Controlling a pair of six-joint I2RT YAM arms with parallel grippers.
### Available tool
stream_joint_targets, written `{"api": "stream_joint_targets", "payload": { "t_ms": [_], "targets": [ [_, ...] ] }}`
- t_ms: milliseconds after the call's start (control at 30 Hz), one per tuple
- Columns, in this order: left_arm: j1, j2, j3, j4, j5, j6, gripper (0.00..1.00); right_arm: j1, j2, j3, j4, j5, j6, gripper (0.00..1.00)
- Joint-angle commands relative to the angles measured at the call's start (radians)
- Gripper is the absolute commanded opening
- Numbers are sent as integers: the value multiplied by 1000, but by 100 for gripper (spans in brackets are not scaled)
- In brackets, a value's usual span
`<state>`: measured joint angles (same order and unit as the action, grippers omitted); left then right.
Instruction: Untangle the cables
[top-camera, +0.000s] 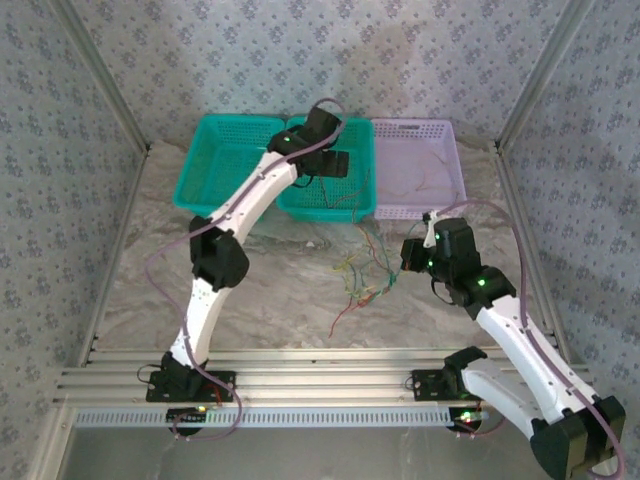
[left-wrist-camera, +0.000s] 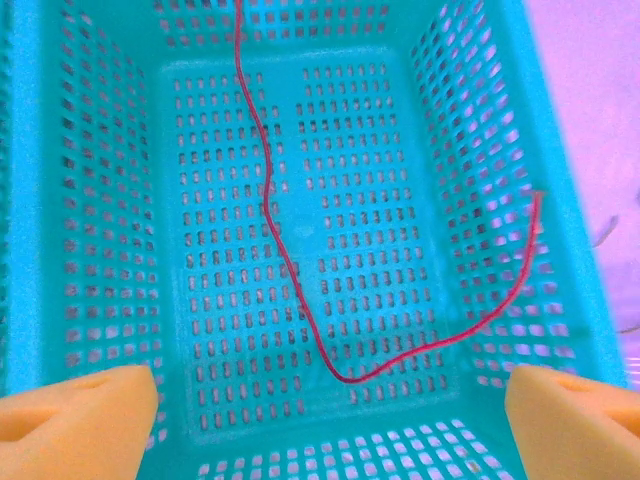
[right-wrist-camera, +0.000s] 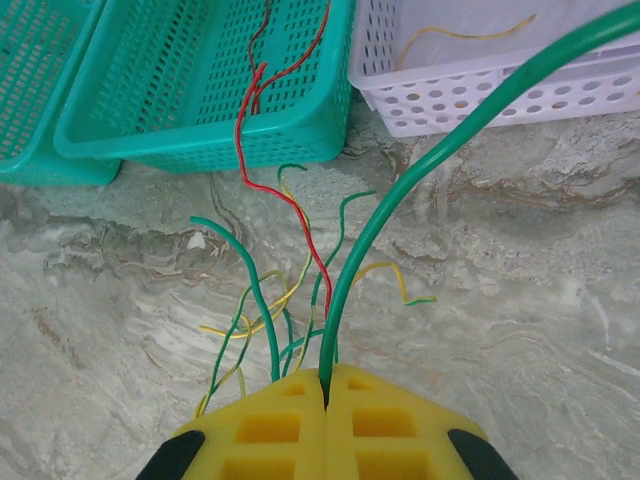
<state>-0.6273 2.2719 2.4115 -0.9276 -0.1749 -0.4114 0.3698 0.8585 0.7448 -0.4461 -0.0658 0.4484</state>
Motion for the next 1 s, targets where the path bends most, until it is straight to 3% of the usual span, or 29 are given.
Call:
{"api": "stream_joint_targets", "payload": {
  "t_ms": [0, 200, 400, 567, 867, 967],
  "targets": [
    [6, -195, -145, -5, 77, -98, 90, -22, 14, 52, 3, 13, -26, 0],
    [-51, -540, -725, 319, 238, -292, 88, -57, 33, 50, 43, -13, -19, 0],
    [-198, -632, -993, 513, 275, -459, 87, -65, 45, 50, 53, -41, -22, 0],
    [-258, -619, -1119, 675, 252, -603, 83, -65, 40, 3, 48, -35, -32, 0],
    [-272, -527, -1117, 786, 150, -709, 74, -64, 33, -70, 70, -51, -22, 0],
    [-273, -490, -1112, 822, 123, -750, 65, -63, 25, -75, 73, -52, -19, 0]
  ]
}}
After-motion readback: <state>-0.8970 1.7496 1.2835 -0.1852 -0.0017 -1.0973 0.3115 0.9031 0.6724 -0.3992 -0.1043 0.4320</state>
